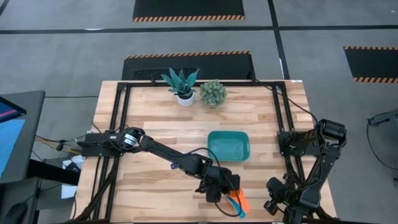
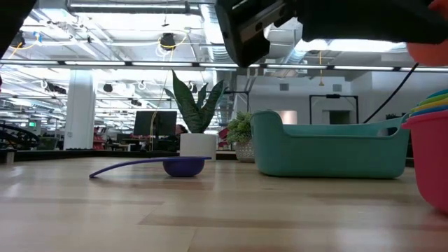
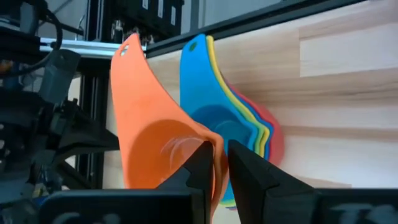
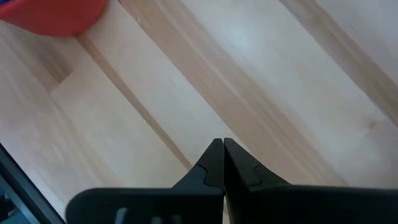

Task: Nest measuring cups in basket
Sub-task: Stack the orange measuring cup on top of the light blue measuring cup

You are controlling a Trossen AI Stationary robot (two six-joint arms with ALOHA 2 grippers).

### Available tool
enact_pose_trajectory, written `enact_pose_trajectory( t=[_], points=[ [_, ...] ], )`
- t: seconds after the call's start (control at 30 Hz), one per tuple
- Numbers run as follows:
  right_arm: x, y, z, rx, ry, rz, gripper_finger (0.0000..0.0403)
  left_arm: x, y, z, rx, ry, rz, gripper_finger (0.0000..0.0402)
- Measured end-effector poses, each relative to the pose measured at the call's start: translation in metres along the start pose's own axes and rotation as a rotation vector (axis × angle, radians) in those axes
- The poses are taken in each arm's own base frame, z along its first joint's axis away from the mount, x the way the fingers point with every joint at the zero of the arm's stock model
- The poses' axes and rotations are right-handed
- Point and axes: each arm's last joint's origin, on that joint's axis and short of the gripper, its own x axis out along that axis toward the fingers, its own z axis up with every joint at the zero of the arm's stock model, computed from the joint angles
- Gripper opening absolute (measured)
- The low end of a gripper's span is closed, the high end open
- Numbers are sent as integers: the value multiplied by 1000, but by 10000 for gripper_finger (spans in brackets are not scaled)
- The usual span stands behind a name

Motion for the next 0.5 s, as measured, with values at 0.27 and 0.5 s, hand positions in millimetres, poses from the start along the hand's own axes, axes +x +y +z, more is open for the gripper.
enact_pose_trajectory(
  t=[0.27, 0.5],
  points=[
    [0, 0, 0, 1, 1, 2, 13, 0, 2, 1, -12, -15, 22, 50],
    [0, 0, 0, 1, 4, 2, 13, 0, 3, 1, -39, -41, 17, 88]
  ],
)
